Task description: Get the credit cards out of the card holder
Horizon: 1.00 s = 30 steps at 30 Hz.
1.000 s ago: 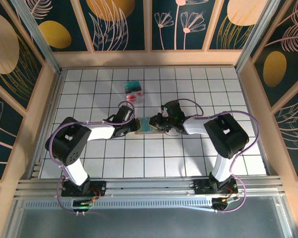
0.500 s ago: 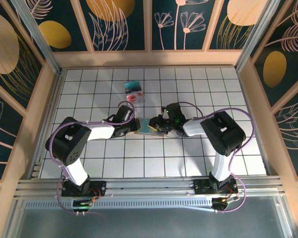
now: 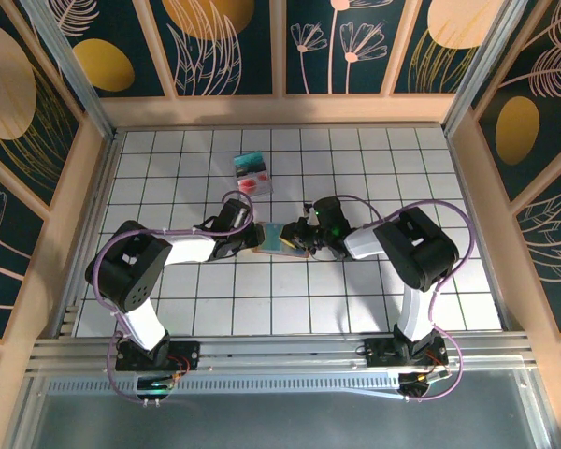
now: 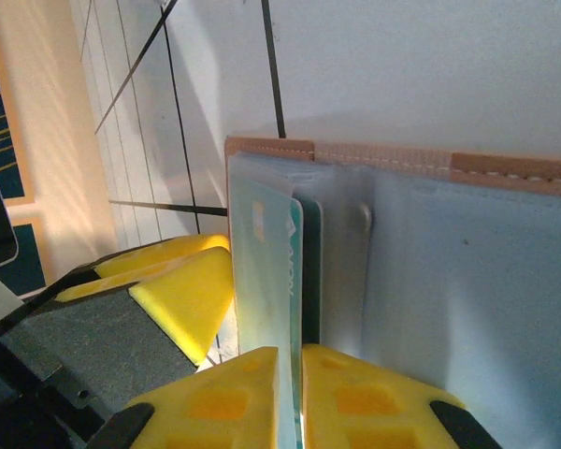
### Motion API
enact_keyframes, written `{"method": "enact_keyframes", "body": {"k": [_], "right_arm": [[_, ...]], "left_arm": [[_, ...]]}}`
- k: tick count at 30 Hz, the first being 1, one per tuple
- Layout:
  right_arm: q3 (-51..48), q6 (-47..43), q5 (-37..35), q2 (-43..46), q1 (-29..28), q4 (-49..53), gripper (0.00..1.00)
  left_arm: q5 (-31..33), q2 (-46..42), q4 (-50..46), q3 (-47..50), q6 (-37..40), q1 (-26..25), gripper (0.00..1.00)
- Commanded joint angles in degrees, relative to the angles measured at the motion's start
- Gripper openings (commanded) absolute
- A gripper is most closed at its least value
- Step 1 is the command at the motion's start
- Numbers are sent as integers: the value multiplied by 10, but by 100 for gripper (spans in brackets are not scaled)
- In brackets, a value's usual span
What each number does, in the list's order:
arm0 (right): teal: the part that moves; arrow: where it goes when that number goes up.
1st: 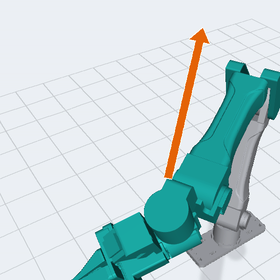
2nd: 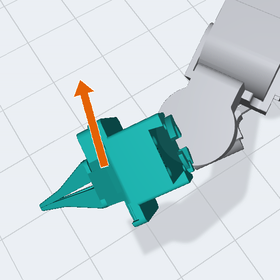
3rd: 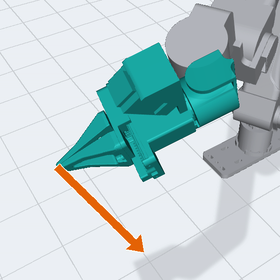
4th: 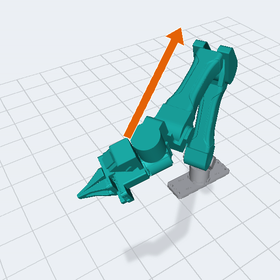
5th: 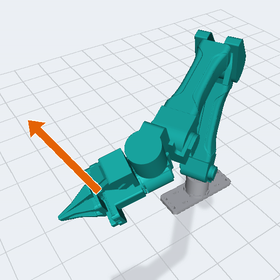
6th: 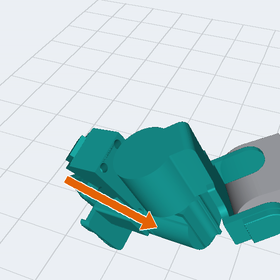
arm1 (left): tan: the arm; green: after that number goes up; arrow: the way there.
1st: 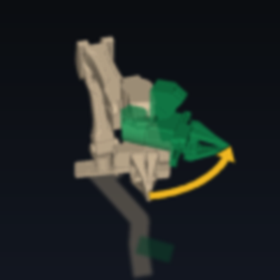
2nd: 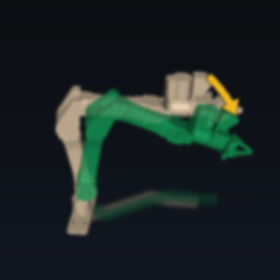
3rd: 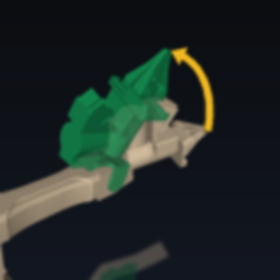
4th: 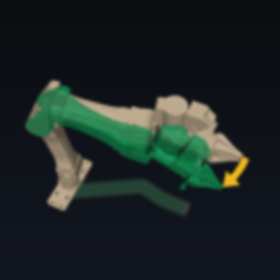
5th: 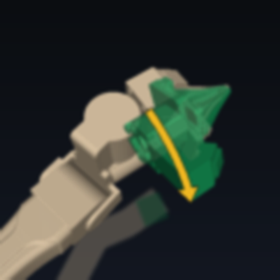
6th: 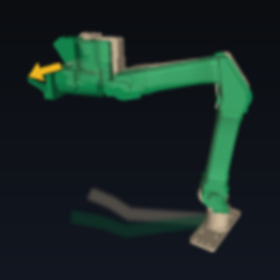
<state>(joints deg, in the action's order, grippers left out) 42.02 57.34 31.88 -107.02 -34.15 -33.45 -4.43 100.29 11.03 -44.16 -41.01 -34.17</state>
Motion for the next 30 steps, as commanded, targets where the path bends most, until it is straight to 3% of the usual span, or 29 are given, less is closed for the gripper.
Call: {"method": "enact_keyframes", "body": {"k": [1, 21, 30], "right_arm": [[-16, 8, 24, 19, 6, -52, 12], [-50, -12, 19, 66, 25, -19, 7], [-50, -19, 32, 63, 25, -17, 15]], "left_arm": [[-70, 34, 1, 19, -23, -32, 30], [-10, -11, -2, 61, -105, -53, 22], [1, -18, 0, 71, -124, -62, 20]]}}
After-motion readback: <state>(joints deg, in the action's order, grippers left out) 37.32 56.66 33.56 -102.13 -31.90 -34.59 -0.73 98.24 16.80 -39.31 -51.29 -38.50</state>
